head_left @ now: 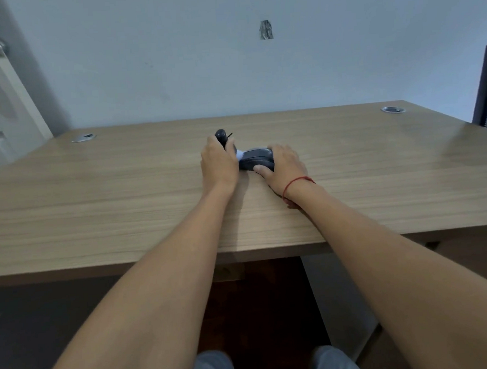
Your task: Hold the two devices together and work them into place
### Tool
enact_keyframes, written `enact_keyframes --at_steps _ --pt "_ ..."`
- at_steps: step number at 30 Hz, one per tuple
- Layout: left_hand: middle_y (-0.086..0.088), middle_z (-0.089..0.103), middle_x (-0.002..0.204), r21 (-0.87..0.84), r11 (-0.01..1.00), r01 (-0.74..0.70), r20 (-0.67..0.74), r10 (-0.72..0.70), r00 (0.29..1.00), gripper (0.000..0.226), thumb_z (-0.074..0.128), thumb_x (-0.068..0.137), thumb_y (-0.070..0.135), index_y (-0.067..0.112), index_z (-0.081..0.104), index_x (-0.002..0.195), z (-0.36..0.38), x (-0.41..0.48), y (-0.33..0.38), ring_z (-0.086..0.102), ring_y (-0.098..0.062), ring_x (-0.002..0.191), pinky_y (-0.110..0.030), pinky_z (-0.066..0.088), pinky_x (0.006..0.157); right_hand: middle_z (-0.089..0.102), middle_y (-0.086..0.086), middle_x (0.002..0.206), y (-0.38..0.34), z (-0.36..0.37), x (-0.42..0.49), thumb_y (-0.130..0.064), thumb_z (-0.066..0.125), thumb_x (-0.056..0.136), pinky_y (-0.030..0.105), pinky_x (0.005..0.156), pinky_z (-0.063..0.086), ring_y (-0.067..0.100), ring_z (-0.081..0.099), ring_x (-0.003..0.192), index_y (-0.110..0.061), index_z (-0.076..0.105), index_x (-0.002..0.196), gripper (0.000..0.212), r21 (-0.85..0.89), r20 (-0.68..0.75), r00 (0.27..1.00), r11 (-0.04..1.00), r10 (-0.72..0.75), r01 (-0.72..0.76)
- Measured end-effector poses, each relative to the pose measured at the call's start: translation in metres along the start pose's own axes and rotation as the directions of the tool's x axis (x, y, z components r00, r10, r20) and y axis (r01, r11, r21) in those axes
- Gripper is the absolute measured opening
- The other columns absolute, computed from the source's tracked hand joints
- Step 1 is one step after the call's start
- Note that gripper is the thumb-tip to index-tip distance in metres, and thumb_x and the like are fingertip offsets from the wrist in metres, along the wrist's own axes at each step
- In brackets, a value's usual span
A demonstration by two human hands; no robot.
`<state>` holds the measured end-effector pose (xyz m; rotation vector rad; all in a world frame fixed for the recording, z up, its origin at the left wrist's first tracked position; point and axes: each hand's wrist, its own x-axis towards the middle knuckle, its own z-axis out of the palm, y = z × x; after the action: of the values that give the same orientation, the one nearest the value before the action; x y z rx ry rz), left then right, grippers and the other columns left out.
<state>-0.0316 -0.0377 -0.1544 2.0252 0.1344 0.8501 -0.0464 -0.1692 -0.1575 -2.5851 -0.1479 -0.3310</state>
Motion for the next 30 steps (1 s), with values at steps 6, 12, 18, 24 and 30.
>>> enact_keyframes --at_steps 6,12,18,24,30 --pt "-0.013 0.060 0.085 -0.064 0.992 -0.112 0.034 0.114 0.993 0.022 0.053 0.095 0.023 0.001 0.053 0.093 -0.001 -0.005 0.006 0.048 -0.022 0.074 -0.020 0.029 0.059 0.050 0.012 0.145 0.000 -0.002 0.000 -0.034 0.058 0.096 0.044 0.111 0.037 0.029 0.045 0.135 -0.010 0.040 0.146 0.058 0.024 0.024 0.998 0.998 -0.062 0.061" --pt "-0.012 0.059 0.087 -0.107 0.994 -0.029 -0.013 0.028 1.000 0.024 0.052 0.095 0.026 0.003 0.051 0.093 -0.004 -0.001 0.005 0.051 -0.024 0.077 -0.031 0.041 0.068 0.053 0.012 0.143 0.006 -0.005 0.001 -0.026 0.062 0.095 0.044 0.110 0.040 0.029 0.048 0.133 -0.010 0.041 0.146 0.058 0.127 0.055 0.994 0.988 -0.099 0.091" --pt "-0.018 0.063 0.099 0.027 0.999 0.021 0.014 -0.021 1.000 0.025 0.051 0.095 0.024 0.000 0.053 0.102 -0.002 0.000 -0.001 0.057 -0.032 0.092 -0.031 0.037 0.069 0.053 0.011 0.142 0.009 -0.007 0.002 -0.022 0.062 0.095 0.041 0.111 0.039 0.027 0.049 0.133 -0.010 0.042 0.144 0.054 0.170 0.086 0.986 0.977 -0.146 0.130" --pt "-0.018 0.061 0.107 -0.002 0.998 0.060 0.033 -0.060 0.998 0.026 0.048 0.096 0.025 0.001 0.051 0.105 -0.001 0.004 -0.002 0.054 -0.029 0.092 -0.028 0.034 0.072 0.044 0.012 0.153 0.019 -0.011 0.001 -0.010 0.058 0.096 0.035 0.118 0.031 0.026 0.042 0.143 -0.018 0.026 0.156 0.069 0.268 0.126 0.977 0.954 -0.170 0.131" --pt "-0.006 0.057 0.089 -0.004 1.000 0.027 0.034 -0.027 0.999 0.024 0.051 0.093 0.031 0.007 0.051 0.093 0.000 0.002 -0.004 0.052 -0.026 0.085 -0.034 0.042 0.076 0.024 0.008 0.165 0.022 -0.017 0.005 -0.021 0.074 0.080 0.032 0.117 0.028 0.024 0.027 0.151 -0.018 0.008 0.160 0.103 0.349 0.139 0.990 0.936 0.000 -0.049"
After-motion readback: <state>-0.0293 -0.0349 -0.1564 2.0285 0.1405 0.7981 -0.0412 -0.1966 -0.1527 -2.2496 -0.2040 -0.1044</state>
